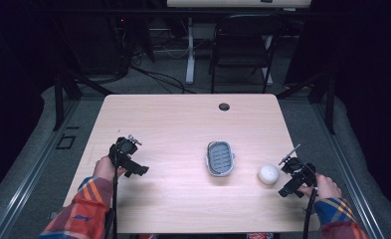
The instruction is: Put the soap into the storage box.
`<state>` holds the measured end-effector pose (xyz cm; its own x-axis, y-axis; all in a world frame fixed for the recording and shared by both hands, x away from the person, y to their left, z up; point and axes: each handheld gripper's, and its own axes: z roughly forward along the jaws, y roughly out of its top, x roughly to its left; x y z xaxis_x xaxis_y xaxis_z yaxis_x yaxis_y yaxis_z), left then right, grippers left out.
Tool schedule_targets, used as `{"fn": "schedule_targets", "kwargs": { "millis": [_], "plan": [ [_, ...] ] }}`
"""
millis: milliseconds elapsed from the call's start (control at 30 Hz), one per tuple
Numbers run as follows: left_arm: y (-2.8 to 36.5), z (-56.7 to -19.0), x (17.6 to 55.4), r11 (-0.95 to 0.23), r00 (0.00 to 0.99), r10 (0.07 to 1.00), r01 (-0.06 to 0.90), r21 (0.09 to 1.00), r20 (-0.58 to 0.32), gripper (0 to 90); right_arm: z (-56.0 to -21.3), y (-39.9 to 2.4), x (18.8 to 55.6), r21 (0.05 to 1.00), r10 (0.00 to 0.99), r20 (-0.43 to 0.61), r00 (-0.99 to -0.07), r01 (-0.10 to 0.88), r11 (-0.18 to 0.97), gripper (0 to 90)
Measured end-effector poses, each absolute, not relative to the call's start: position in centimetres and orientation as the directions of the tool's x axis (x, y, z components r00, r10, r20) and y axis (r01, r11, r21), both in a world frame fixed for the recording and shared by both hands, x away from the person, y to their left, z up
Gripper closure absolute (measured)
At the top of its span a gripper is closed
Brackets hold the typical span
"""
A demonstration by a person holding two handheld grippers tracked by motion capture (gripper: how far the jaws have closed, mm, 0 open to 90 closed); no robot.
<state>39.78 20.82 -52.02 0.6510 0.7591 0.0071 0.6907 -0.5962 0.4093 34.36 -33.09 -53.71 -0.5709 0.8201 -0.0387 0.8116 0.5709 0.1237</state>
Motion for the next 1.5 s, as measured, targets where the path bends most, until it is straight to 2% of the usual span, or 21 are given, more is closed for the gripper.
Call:
{"fn": "schedule_targets", "kwargs": {
  "millis": [33, 100, 200, 267, 300, 400, 433, 500, 700, 733, 767, 800, 833, 900, 1333, 1367, 1467, 1500],
  "plan": [
    [20.8, -52.0, 39.8, -0.596, 0.651, 0.759, 0.691, 0.410, 0.006, 0.0, -53.7, -33.1, 34.4, 0.124, 0.820, -0.039, -0.571, 0.812, 0.571, 0.5],
    [20.8, -52.0, 39.8, -0.596, 0.652, 0.759, 0.691, 0.408, 0.005, 0.0, -53.1, -33.2, 34.7, 0.044, 0.787, -0.060, -0.614, 0.786, 0.617, 0.4],
    [20.9, -52.1, 39.8, -0.594, 0.650, 0.760, 0.693, 0.409, 0.003, 0.0, -53.4, -33.2, 34.5, 0.089, 0.809, -0.047, -0.586, 0.804, 0.587, 0.3],
    [20.9, -52.0, 39.8, -0.593, 0.649, 0.760, 0.694, 0.408, 0.001, 0.0, -53.2, -33.1, 34.6, 0.071, 0.803, -0.052, -0.594, 0.800, 0.596, 0.0],
    [20.9, -52.0, 39.8, -0.594, 0.650, 0.760, 0.694, 0.408, 0.001, 0.0, -53.5, -33.0, 34.4, 0.106, 0.819, -0.047, -0.572, 0.812, 0.574, 0.0],
    [20.8, -52.1, 39.8, -0.596, 0.651, 0.759, 0.691, 0.409, 0.007, 0.0, -53.2, -33.1, 34.5, 0.064, 0.804, -0.058, -0.591, 0.802, 0.594, 0.0],
    [20.8, -52.1, 39.8, -0.596, 0.650, 0.759, 0.691, 0.409, 0.007, 0.0, -53.4, -33.0, 34.3, 0.108, 0.823, -0.040, -0.567, 0.816, 0.568, 0.0],
    [20.8, -52.1, 39.8, -0.595, 0.650, 0.760, 0.692, 0.408, 0.007, 0.0, -53.0, -33.0, 34.6, 0.071, 0.805, -0.048, -0.591, 0.802, 0.593, 0.0],
    [20.8, -52.1, 39.8, -0.593, 0.648, 0.761, 0.698, 0.401, -0.003, 0.0, -52.9, -32.6, 34.9, 0.095, 0.812, -0.037, -0.582, 0.807, 0.583, 0.0],
    [20.8, -52.2, 39.8, -0.592, 0.648, 0.761, 0.697, 0.404, -0.002, 0.0, -53.2, -32.4, 34.7, 0.152, 0.833, -0.022, -0.553, 0.822, 0.549, 0.0],
    [20.8, -52.2, 39.8, -0.592, 0.649, 0.761, 0.697, 0.404, -0.003, 0.0, -52.1, -32.4, 35.6, 0.032, 0.776, -0.060, -0.628, 0.775, 0.631, 0.0],
    [20.8, -52.2, 39.8, -0.592, 0.649, 0.761, 0.696, 0.405, -0.003, 0.0, -52.1, -32.4, 35.6, 0.032, 0.776, -0.060, -0.628, 0.775, 0.631, 0.0],
    [20.8, -52.2, 39.8, -0.592, 0.648, 0.761, 0.697, 0.405, -0.003, 0.0, -52.8, -32.1, 35.2, 0.134, 0.824, -0.033, -0.566, 0.814, 0.565, 0.0],
    [20.8, -52.2, 39.8, -0.592, 0.648, 0.762, 0.698, 0.403, -0.004, 0.0, -52.5, -32.1, 35.6, 0.081, 0.804, -0.041, -0.593, 0.800, 0.594, 0.0],
    [20.6, -52.2, 39.9, -0.596, 0.651, 0.759, 0.699, 0.396, -0.006, 0.0, -51.8, -31.1, 36.4, 0.131, 0.805, -0.031, -0.593, 0.796, 0.591, 0.0],
    [20.6, -52.3, 39.9, -0.598, 0.652, 0.758, 0.698, 0.394, -0.006, 0.0, -52.1, -30.9, 36.3, 0.169, 0.818, -0.027, -0.574, 0.804, 0.570, 0.0],
    [20.5, -52.3, 39.9, -0.598, 0.653, 0.758, 0.698, 0.394, -0.005, 0.0, -51.7, -30.5, 36.4, 0.187, 0.807, -0.047, -0.589, 0.788, 0.587, 0.0],
    [20.5, -52.3, 39.9, -0.598, 0.652, 0.758, 0.698, 0.394, -0.005, 0.0, -51.5, -30.2, 36.6, 0.155, 0.792, -0.058, -0.608, 0.778, 0.608, 0.0]
  ]
}}
